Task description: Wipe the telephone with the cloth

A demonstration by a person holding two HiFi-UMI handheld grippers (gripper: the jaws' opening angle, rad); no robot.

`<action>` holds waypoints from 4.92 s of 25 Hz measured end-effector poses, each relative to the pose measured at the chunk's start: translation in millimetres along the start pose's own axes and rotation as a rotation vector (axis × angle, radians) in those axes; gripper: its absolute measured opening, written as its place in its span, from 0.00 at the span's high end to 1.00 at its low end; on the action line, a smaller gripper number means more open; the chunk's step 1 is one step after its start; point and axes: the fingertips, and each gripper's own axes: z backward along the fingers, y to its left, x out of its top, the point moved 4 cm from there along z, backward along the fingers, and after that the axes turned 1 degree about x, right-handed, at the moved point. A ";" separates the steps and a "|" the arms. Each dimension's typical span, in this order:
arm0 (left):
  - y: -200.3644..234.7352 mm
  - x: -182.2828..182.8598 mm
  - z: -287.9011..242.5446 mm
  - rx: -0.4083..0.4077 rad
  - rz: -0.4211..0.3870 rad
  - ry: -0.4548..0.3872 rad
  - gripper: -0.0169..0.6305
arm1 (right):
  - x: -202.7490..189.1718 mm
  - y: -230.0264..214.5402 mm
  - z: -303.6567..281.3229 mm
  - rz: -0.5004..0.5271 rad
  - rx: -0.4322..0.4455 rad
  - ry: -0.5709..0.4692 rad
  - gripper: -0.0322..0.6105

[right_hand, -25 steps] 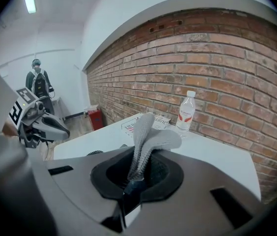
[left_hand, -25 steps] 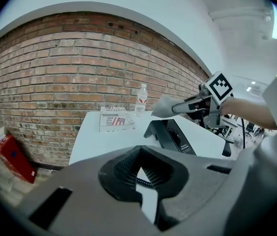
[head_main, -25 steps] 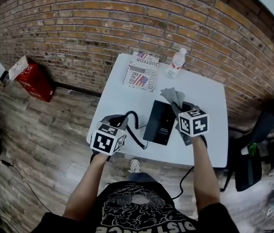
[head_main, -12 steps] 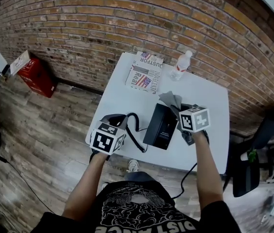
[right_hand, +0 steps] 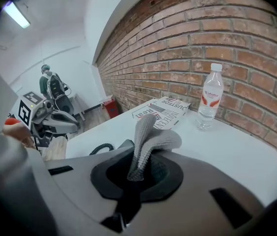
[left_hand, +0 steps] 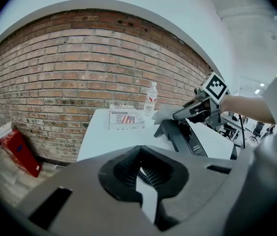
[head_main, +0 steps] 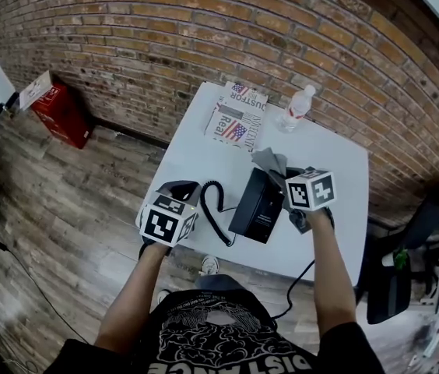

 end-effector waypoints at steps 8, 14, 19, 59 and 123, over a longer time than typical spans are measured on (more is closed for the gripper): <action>8.4 -1.8 5.9 0.027 0.013 -0.003 0.96 | 5.9 4.5 -8.9 -0.001 0.038 0.007 0.93; 10.3 -2.4 6.8 0.036 0.023 -0.005 0.96 | 12.1 9.4 -15.9 0.014 0.062 0.014 0.93; 8.9 -4.0 8.6 0.033 0.019 -0.003 0.96 | 17.3 14.6 -21.1 0.022 0.076 0.021 0.93; 5.0 -24.3 38.9 0.017 0.014 -0.002 0.96 | -8.6 86.9 -43.1 0.265 0.067 0.159 0.93; -47.6 -43.4 85.1 -0.127 -0.162 -0.011 0.96 | -81.0 149.9 78.7 -0.127 -0.195 -0.244 0.93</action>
